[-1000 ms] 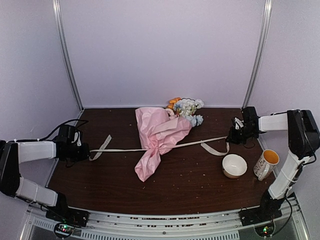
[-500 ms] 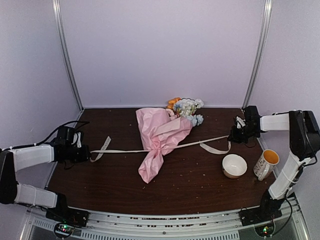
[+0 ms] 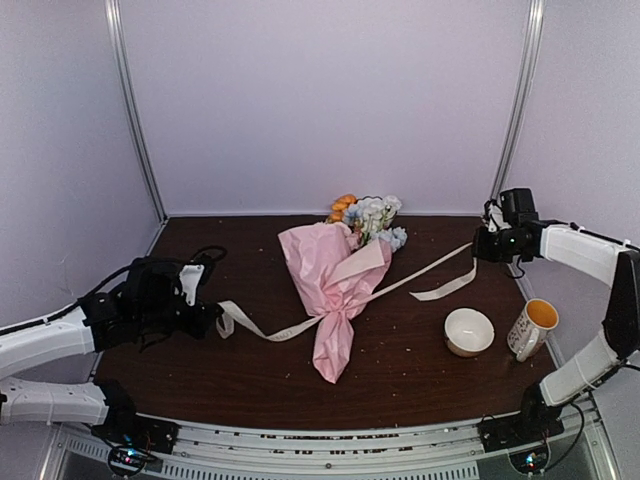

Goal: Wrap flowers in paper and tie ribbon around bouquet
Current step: Tie the ribbon around the folded bouquet, then pass from the left arm to the right

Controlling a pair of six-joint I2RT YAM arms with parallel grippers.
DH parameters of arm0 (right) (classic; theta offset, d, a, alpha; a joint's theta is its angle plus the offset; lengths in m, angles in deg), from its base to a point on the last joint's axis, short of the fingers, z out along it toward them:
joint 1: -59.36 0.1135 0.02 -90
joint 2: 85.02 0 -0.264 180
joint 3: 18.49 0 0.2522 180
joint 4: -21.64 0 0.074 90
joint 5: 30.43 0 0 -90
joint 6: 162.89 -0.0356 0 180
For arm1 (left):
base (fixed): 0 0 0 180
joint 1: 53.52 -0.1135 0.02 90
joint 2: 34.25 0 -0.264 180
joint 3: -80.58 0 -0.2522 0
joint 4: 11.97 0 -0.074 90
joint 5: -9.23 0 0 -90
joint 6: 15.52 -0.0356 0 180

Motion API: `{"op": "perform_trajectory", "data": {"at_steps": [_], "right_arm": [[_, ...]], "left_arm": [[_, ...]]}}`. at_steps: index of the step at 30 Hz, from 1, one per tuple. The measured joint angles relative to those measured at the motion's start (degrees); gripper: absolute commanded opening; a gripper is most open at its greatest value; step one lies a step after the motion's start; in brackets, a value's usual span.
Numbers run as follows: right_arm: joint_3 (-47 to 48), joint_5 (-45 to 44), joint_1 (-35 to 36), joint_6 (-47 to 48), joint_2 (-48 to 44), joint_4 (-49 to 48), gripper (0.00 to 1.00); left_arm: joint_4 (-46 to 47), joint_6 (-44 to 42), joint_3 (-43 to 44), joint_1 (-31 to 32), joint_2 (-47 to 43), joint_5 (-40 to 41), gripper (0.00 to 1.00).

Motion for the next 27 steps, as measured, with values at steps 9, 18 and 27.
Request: {"op": "perform_trajectory", "data": {"at_steps": [9,18,27], "right_arm": [[-7.9,0.6,-6.3,-0.8,-12.3,2.6,0.0],[-11.4,3.3,-9.8,-0.3,-17.7,5.3,0.0],[-1.6,4.4,3.9,4.1,-7.5,9.5,0.52]], "left_arm": [[-0.4,-4.4,4.2,10.4,3.1,-2.4,0.0],[0.0,-7.4,5.7,12.3,2.7,-0.7,0.0],[0.4,-12.3,17.5,12.3,9.3,3.6,0.0]]}}
